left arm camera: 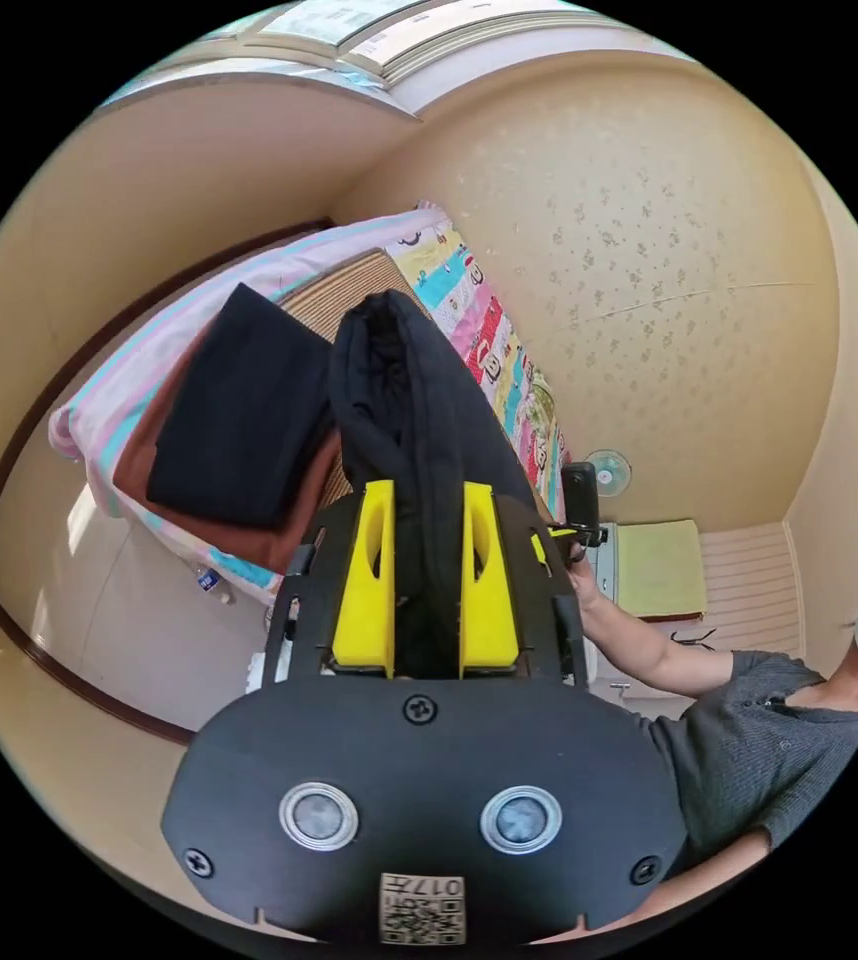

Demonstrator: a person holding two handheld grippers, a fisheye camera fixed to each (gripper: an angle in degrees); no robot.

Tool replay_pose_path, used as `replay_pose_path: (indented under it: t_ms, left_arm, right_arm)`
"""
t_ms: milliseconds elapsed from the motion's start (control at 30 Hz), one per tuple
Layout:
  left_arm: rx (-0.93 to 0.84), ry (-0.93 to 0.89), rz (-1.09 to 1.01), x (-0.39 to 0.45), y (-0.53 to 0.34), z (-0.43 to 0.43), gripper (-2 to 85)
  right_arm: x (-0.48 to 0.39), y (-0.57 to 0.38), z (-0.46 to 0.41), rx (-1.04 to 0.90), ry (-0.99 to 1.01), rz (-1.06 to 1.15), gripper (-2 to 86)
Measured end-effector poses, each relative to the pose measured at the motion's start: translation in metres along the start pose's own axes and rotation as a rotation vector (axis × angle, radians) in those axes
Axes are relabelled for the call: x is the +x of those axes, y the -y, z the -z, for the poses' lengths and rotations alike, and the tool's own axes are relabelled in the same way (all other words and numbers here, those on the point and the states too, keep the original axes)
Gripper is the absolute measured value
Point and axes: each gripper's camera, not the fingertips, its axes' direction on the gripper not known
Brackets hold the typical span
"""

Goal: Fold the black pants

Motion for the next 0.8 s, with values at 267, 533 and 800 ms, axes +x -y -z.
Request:
replay_pose_path:
  t_ms: [267, 533, 800]
  left_arm:
    - [-0.014, 0.256, 0.199, -0.141, 0.098, -0.059, 10.9]
    - [0.302, 0.339, 0.341, -0.144, 0.018, -0.067, 11.2]
    - [0.299, 0.264, 0.099, -0.087, 0.08, -0.14, 11.9]
  right_arm:
    - [0.073, 0.063, -0.063, -0.102, -0.261, -0.238, 5.1]
    - [0.056, -0.11, 0.011, 0.006, -0.235, -0.376, 1.1]
    - [0.002, -0.242, 0.085, 0.285, -0.361, -0.678, 0.5]
